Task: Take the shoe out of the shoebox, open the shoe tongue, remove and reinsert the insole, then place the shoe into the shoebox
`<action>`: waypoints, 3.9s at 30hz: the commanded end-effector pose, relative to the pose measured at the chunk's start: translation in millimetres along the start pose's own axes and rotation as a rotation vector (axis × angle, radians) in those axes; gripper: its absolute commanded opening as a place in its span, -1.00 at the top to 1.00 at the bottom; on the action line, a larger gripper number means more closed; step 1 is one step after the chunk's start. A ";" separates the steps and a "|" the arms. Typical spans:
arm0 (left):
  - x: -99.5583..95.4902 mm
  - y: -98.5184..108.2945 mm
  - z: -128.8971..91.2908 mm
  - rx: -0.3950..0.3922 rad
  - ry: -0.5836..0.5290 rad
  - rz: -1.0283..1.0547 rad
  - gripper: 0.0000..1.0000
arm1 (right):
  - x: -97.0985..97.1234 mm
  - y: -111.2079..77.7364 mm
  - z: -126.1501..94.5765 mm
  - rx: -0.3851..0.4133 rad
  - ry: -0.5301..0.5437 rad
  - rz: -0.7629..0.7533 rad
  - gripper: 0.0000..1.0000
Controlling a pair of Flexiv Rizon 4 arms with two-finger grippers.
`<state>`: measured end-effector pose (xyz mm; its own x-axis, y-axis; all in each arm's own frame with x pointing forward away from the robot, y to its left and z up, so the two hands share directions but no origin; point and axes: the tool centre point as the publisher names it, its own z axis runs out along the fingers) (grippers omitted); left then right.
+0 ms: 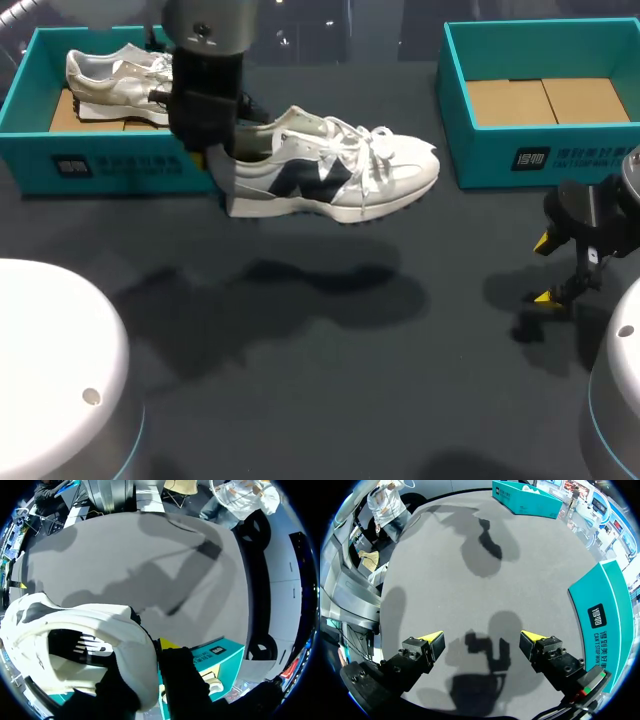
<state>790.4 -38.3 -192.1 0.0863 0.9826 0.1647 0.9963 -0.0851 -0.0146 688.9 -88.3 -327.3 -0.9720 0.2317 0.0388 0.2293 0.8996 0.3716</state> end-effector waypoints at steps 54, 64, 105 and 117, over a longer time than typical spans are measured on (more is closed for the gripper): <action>-93.5 -30.7 163.9 -0.052 0.148 0.005 1.00 | 1.9 -0.3 -0.3 0.001 -0.003 0.000 -1.00; -107.6 -27.6 175.4 -0.073 0.171 -0.002 1.00 | 1.9 -0.3 -0.3 0.001 -0.003 0.000 -1.00; -96.2 -38.4 119.8 -0.024 0.024 -0.027 -1.00 | 1.9 -0.3 -0.3 0.001 -0.003 0.000 -1.00; -66.7 -76.0 93.0 0.267 -0.171 -0.378 -1.00 | 1.9 -0.3 -0.3 0.001 -0.003 0.000 -1.00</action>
<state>706.1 -102.6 -294.9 -0.1758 0.9693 0.1717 0.9733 0.1973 -0.1172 688.9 -88.3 -327.3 -0.9720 0.2317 0.0388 0.2293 0.8997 0.3716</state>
